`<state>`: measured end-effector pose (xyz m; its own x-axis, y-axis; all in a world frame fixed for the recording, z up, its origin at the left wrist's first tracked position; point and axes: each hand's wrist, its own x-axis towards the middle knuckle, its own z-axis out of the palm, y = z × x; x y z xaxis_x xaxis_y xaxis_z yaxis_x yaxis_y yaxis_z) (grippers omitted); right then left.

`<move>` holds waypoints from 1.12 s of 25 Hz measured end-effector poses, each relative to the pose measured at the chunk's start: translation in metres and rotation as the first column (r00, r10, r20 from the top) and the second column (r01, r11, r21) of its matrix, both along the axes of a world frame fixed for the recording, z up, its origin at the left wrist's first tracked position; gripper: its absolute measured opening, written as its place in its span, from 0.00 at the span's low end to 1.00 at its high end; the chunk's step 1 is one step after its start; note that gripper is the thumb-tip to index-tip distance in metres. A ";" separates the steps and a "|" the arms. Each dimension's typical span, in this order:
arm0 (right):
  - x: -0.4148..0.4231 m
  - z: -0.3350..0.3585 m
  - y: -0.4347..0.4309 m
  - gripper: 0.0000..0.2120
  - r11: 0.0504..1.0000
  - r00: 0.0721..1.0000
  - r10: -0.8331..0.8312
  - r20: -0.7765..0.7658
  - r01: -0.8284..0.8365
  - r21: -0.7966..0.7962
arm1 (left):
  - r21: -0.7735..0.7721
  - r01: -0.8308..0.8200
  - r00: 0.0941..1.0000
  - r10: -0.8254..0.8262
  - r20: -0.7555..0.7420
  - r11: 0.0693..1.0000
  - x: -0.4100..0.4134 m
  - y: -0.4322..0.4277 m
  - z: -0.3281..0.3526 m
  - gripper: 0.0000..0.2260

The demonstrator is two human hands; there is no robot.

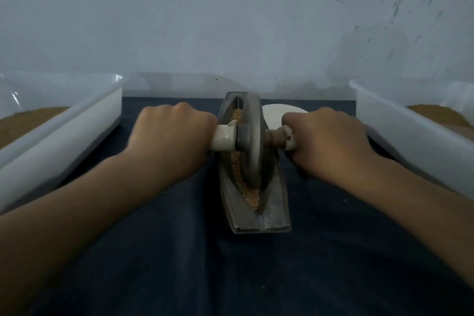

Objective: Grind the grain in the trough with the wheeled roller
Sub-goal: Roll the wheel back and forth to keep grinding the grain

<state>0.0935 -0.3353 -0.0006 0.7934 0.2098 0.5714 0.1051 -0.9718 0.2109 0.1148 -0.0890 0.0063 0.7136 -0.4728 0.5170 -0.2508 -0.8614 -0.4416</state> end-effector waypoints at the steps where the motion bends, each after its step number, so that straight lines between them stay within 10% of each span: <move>1: -0.012 0.001 -0.003 0.16 0.999 0.999 0.037 0.025 -0.036 -0.017 | 0.002 0.039 0.999 -0.039 0.038 0.999 -0.009 0.006 0.002 0.16; 12: 0.060 0.007 0.016 0.05 0.985 0.982 -0.093 -0.165 0.114 0.126 | -0.075 -0.092 0.995 0.090 -0.035 0.993 0.055 -0.025 0.010 0.01; 18: -0.015 -0.005 -0.008 0.16 0.998 0.997 0.068 0.042 -0.068 0.012 | 0.046 0.079 0.994 -0.082 0.066 0.996 0.000 0.002 0.004 0.21; 28: 0.051 0.013 0.018 0.05 0.996 0.988 -0.081 -0.132 0.086 0.032 | -0.117 -0.074 0.995 0.066 -0.069 0.990 0.048 -0.014 -0.005 0.03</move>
<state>0.1445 -0.3173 0.0128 0.8753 0.1203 0.4684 0.0477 -0.9853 0.1639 0.1627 -0.1028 0.0015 0.7764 -0.3583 0.5185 -0.2131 -0.9235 -0.3190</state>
